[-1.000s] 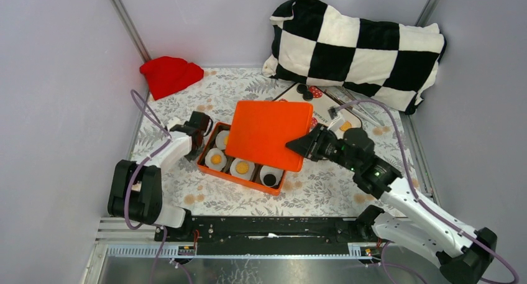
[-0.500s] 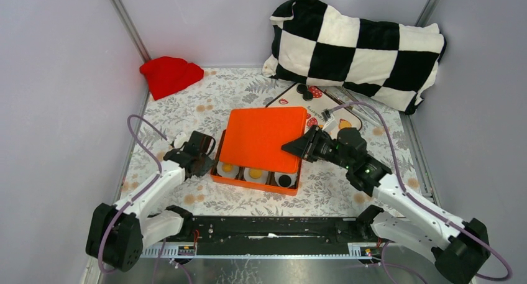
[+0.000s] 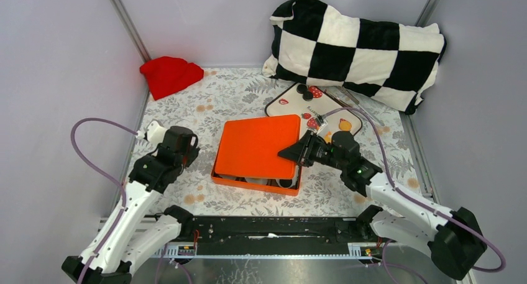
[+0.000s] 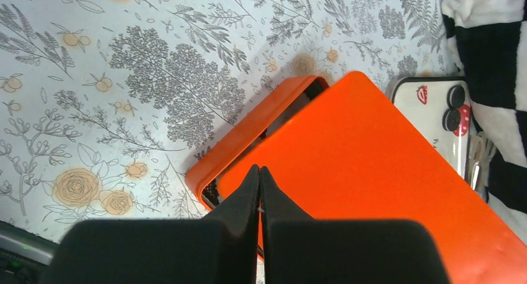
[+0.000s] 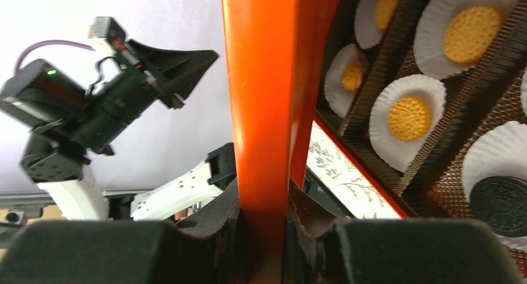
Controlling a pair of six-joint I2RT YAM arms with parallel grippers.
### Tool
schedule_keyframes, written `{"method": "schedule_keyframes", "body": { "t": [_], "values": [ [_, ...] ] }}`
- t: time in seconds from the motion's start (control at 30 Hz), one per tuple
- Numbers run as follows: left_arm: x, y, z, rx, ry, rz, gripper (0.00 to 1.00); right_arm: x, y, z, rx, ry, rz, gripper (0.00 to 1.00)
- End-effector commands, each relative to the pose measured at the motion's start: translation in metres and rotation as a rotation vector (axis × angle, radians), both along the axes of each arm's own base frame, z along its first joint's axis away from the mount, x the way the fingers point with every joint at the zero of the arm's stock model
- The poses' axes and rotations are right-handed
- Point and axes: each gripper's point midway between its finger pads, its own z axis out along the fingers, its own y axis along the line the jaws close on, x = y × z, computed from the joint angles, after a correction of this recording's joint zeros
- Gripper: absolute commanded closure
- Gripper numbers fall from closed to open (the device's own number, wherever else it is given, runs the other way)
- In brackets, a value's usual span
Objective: Pack the cookies
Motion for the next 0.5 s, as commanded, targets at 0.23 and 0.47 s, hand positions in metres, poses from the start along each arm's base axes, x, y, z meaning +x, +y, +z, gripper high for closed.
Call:
{"method": "schedule_keyframes", "body": {
  "t": [0.23, 0.47],
  "values": [
    [0.019, -0.017, -0.023, 0.06, 0.046, -0.121, 1.0, -0.003, -0.034, 0.107, -0.002, -0.295, -0.106, 1.0],
    [0.057, -0.063, -0.053, 0.033, 0.075, -0.274, 1.0, 0.006, -0.098, 0.133, -0.188, -0.363, -0.377, 1.0]
  ]
}}
